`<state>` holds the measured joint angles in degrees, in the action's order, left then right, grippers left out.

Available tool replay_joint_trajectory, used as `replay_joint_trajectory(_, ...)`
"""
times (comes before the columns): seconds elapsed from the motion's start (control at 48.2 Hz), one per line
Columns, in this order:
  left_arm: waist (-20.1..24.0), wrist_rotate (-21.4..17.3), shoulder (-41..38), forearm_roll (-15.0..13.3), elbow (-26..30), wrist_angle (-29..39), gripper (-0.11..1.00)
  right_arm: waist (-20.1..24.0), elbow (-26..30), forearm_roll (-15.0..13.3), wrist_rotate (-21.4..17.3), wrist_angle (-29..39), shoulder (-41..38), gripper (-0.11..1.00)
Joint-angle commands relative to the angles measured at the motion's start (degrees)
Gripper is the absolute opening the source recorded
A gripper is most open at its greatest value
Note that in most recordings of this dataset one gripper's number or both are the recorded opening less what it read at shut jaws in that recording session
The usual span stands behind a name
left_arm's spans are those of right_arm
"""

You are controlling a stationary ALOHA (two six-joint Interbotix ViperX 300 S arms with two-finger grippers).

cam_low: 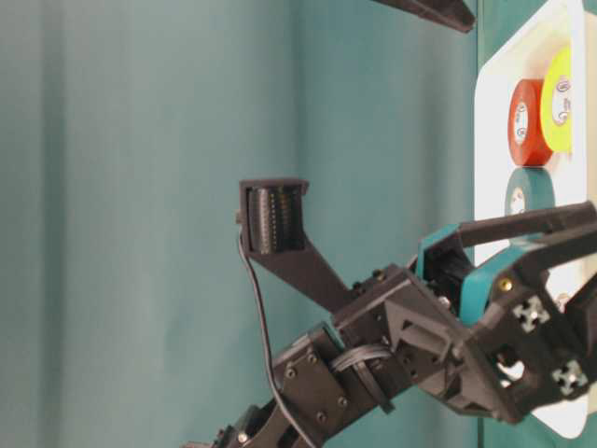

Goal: Put the tape alternately from left to right into the white case.
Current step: 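Reach the left gripper into the blue tape roll's hole and close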

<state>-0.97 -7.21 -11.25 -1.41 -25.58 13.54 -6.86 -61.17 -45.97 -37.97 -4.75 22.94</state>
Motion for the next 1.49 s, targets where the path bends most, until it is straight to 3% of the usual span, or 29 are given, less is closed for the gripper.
replay_joint_trajectory(0.0,-0.26,0.18,0.35,0.09,1.85,-0.26,0.68,0.09,0.26,0.09,0.0,-0.7,0.53,0.69)
replay_joint_trajectory(1.079,-0.79,0.18,-6.5,0.09,5.36,0.53,0.67,0.09,-0.18,0.18,-0.09,-0.7,0.62,0.69)
replay_joint_trajectory(1.473,0.26,0.35,-8.35,0.09,8.26,7.73,0.66,0.09,-0.35,0.18,-2.55,-0.7,0.53,0.69)
